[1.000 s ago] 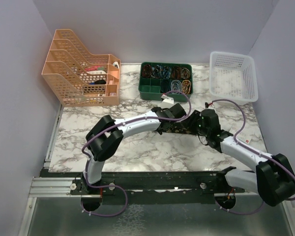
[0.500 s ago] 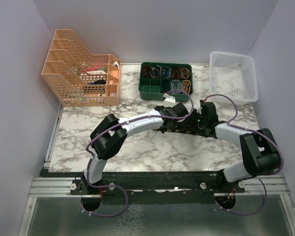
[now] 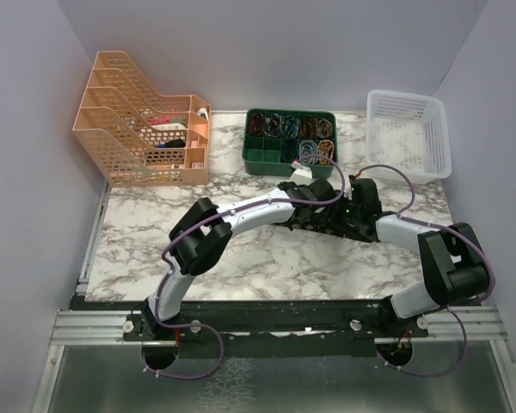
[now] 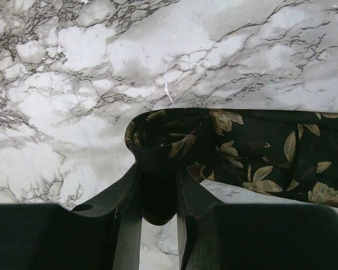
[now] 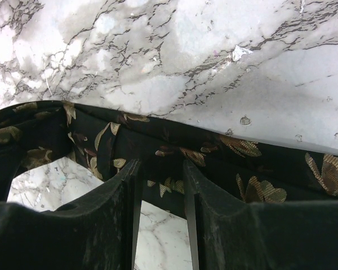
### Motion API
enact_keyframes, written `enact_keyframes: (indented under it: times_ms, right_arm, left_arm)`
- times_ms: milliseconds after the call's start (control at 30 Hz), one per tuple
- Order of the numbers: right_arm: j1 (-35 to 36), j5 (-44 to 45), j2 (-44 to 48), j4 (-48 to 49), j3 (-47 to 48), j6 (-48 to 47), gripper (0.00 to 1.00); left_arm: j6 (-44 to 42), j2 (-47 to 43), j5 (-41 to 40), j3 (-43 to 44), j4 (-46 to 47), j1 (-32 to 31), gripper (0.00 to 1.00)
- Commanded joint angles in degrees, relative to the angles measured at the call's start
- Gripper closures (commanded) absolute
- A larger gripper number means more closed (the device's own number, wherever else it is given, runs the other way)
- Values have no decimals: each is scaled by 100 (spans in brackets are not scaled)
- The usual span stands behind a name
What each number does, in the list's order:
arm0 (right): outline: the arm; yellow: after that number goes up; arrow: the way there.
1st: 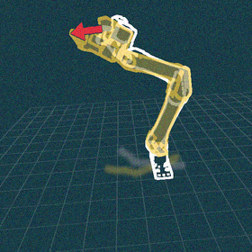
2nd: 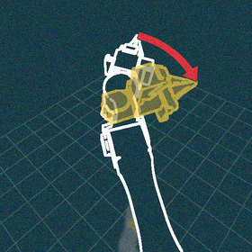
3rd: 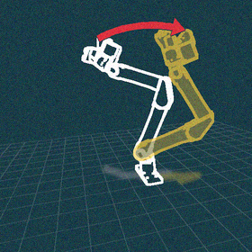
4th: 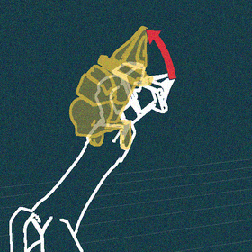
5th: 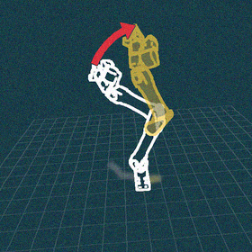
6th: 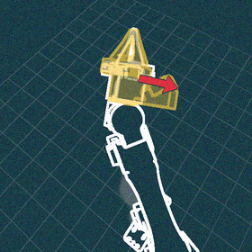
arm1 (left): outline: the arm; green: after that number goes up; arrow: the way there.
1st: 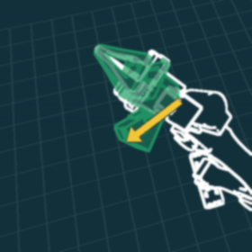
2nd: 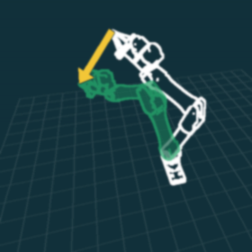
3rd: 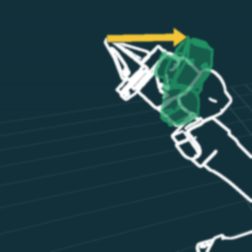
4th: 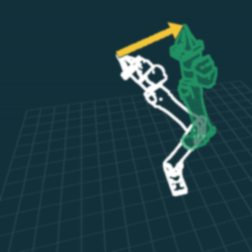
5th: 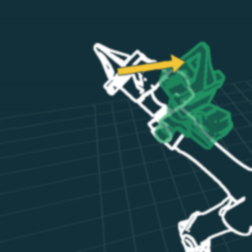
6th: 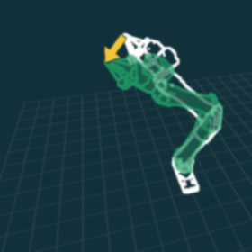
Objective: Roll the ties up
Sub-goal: Roll the tie at the center of the board.
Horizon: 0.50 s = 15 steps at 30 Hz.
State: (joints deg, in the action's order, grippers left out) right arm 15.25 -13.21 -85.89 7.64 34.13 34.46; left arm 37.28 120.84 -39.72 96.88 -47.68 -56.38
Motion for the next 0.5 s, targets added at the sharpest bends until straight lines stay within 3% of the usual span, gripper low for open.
enact_keyframes:
  times_ms: [0, 100, 467]
  right_arm:
    - [-56, -27, -111, -132, -82, -88, 60]
    - [-79, -30, -94, -136, -95, -104, 60]
    - [-135, -57, -40, -164, -75, -166, 60]
  left_arm:
    - [59, 202, -119, 192, -178, -106, 84]
    - [-24, 259, -100, 290, -172, -165, 72]
    - [-533, 535, 275, 764, -138, -355, 62]
